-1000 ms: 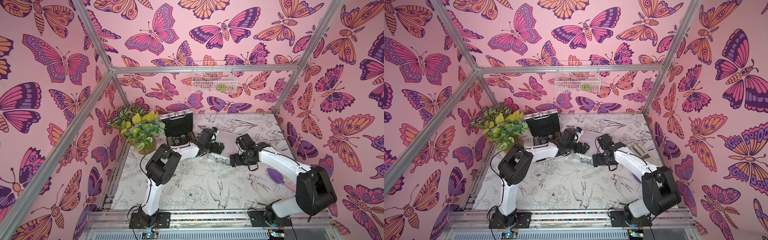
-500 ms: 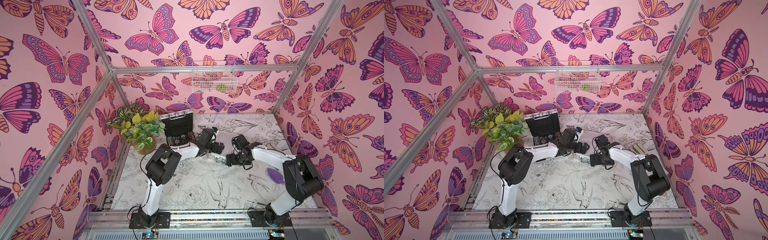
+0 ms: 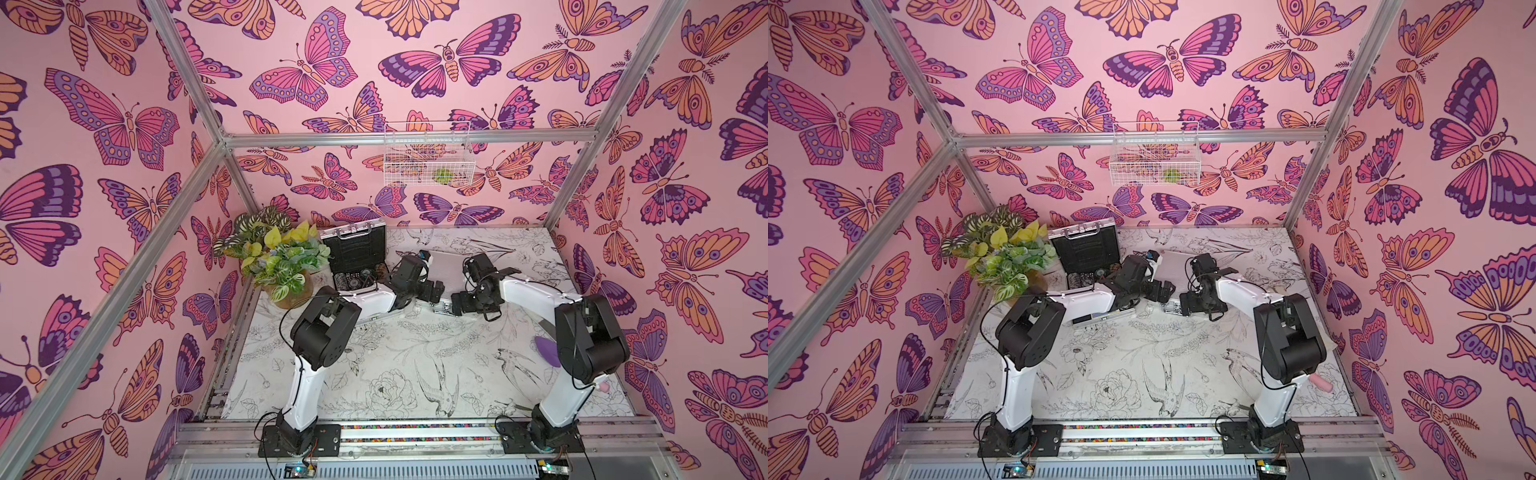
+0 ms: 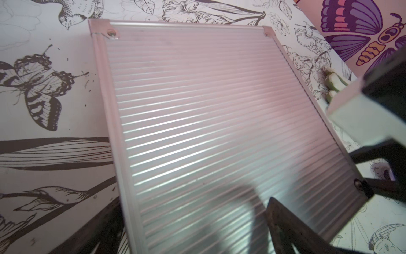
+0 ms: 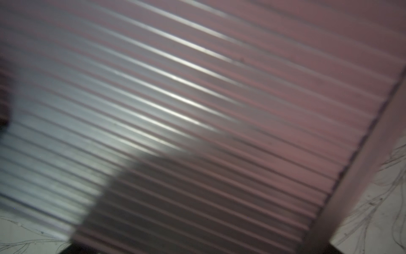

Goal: Close the poker set cases
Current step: Adjust the poker set case at the center of the board.

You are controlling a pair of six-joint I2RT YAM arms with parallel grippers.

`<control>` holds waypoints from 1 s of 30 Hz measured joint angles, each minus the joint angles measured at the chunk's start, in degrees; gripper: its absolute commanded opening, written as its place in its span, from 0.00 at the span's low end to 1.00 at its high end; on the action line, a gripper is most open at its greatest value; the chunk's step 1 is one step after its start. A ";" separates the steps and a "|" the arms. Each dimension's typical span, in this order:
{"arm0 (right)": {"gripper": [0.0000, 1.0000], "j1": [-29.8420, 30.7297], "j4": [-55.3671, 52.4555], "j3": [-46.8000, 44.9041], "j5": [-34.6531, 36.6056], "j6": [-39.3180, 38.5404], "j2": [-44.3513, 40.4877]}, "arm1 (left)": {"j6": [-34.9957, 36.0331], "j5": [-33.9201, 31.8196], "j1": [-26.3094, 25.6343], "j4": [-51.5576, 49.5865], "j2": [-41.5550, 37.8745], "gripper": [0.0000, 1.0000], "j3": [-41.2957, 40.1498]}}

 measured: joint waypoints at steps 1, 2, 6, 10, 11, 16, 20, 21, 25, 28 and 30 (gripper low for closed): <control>0.99 -0.26 0.02 0.24 0.02 -0.39 0.00 | 0.04 -0.02 0.00 -0.02 -0.02 0.98 0.00; 0.99 -0.44 0.04 0.39 0.02 -0.76 -0.02 | 0.09 -0.02 0.02 -0.04 -0.07 0.98 0.00; 0.99 -0.55 0.07 0.42 -0.02 -1.57 -0.57 | 0.92 -0.52 0.00 -1.18 -0.70 0.99 0.02; 0.99 -0.57 0.35 0.04 -0.04 -1.57 -3.39 | 2.67 -2.36 0.02 -5.88 -1.92 1.00 1.14; 0.99 -0.57 0.50 -0.15 -0.04 -1.55 -4.20 | 3.10 -2.84 0.00 -7.19 -2.16 1.00 1.57; 0.99 -0.79 1.55 -1.27 0.02 -1.38 -8.04 | 4.90 -5.42 0.02 -13.51 -3.54 0.98 3.39; 0.99 -0.87 1.60 -2.01 0.55 -1.11 -9.31 | 5.62 -5.51 0.02 -17.07 -4.39 0.86 4.52; 0.99 -0.87 1.60 -2.21 0.68 -1.09 -9.51 | 5.64 -5.35 0.02 -17.77 -4.59 0.82 4.92; 0.99 -0.87 1.62 -2.71 1.18 -1.05 -9.88 | 5.53 -3.98 0.00 -19.19 -5.35 0.64 6.38; 1.00 -0.87 1.62 -2.95 1.49 -0.92 -10.10 | 5.53 -3.08 0.00 -19.43 -5.75 0.53 7.23; 1.00 -0.87 1.79 -2.99 1.49 -0.87 -10.19 | 5.46 -2.49 0.00 -19.58 -5.75 0.45 7.82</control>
